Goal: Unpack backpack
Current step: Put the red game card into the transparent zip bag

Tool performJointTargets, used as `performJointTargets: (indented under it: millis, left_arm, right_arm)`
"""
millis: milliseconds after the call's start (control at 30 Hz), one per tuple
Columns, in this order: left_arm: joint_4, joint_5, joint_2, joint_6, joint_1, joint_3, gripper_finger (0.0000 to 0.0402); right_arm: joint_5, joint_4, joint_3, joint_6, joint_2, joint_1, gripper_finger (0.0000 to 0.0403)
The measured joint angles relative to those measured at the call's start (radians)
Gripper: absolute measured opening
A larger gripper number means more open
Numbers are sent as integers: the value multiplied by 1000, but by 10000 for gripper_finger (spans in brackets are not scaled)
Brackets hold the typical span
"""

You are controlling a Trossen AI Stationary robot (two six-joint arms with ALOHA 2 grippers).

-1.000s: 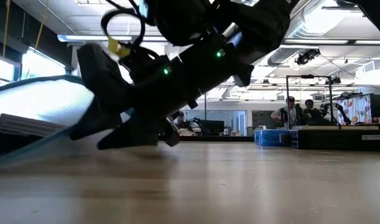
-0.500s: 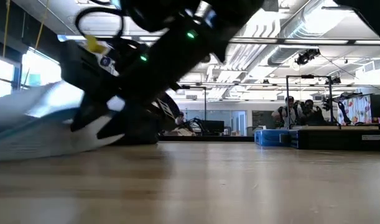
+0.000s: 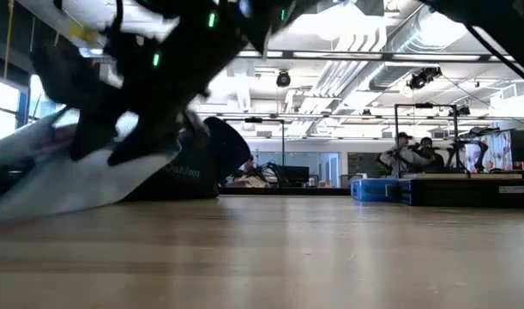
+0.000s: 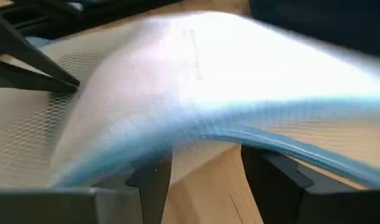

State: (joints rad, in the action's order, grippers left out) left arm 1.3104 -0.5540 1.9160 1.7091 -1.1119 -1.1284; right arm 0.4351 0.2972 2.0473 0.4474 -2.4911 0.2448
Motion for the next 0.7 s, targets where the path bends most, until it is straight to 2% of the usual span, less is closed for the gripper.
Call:
performJointTargets:
  millis: [167,433,533,700]
  left_arm:
    - [-38,-90,0,-157,-33,-98,0]
    - [-434,-75,2,-693,-57,-113,3]
    - [-461,-66,2,-796,-47,-115,22]
    - [-468,-60,2,-873,-39,-133,76]
  right_arm:
    - [1,248,72,-2,8,41,180]
    - [33,466,82,71,8,111,180]
    - [33,495,82,76,8,136,180]
    - [34,550,82,76,8,175,180]
